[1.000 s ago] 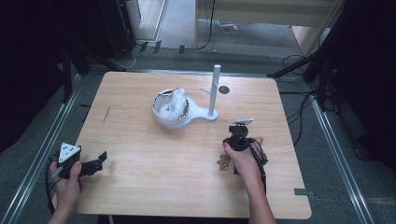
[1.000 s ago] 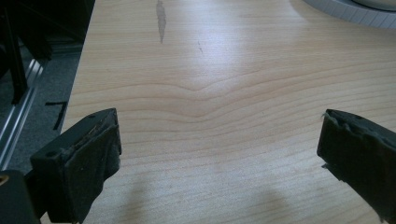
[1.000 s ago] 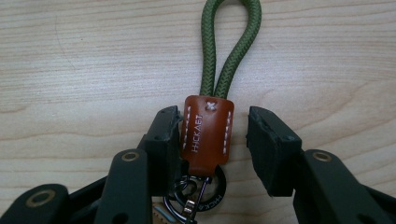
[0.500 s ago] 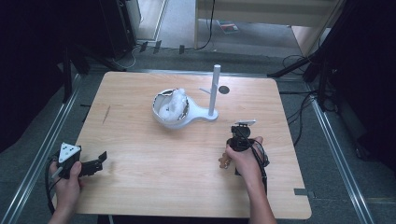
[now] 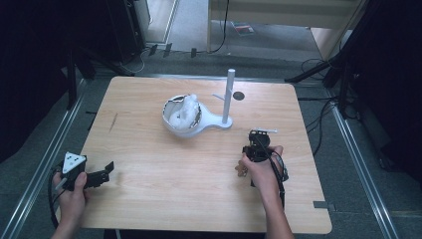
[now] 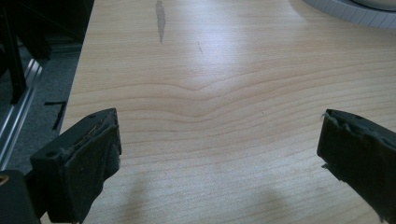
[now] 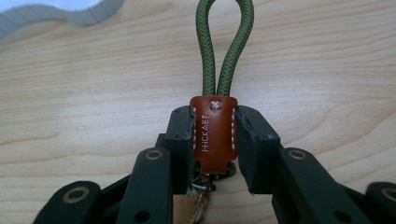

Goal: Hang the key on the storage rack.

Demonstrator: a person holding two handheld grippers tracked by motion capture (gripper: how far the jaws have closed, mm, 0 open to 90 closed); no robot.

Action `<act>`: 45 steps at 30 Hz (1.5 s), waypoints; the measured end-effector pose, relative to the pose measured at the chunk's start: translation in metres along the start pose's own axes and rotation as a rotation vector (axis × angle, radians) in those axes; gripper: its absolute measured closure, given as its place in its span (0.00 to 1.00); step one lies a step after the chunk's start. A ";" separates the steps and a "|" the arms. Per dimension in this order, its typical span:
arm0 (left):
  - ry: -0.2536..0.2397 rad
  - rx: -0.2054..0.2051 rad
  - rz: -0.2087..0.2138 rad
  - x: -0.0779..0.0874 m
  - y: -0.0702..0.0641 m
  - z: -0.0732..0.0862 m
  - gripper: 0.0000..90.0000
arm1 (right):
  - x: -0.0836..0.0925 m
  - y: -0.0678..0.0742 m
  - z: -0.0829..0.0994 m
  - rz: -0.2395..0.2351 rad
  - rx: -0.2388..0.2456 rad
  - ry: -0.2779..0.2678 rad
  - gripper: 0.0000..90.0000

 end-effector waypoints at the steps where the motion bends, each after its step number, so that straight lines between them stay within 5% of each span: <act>1: 0.000 0.000 0.000 0.000 0.000 0.000 0.00 | 0.000 0.000 0.000 0.000 0.000 0.000 0.76; 23: 0.001 0.000 0.001 0.000 0.000 0.000 0.00 | 0.038 0.012 -0.010 -0.058 0.047 -0.350 0.76; 30: 0.002 0.000 0.001 0.000 0.000 0.000 0.00 | 0.054 0.020 -0.010 -0.107 0.095 -0.484 0.76; 45: 0.003 0.000 0.001 0.000 0.000 0.000 0.00 | 0.073 0.040 -0.006 -0.169 0.192 -0.669 0.76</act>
Point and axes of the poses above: each handheld gripper's, and its own axes: x roughly backward along the jaws, z roughly out of its underside, y roughly to its left, the point moved 3 cm from there along -x, roughly forward along the jaws, and after that the axes turned 8 degrees about -z, right-handed, at the moved point
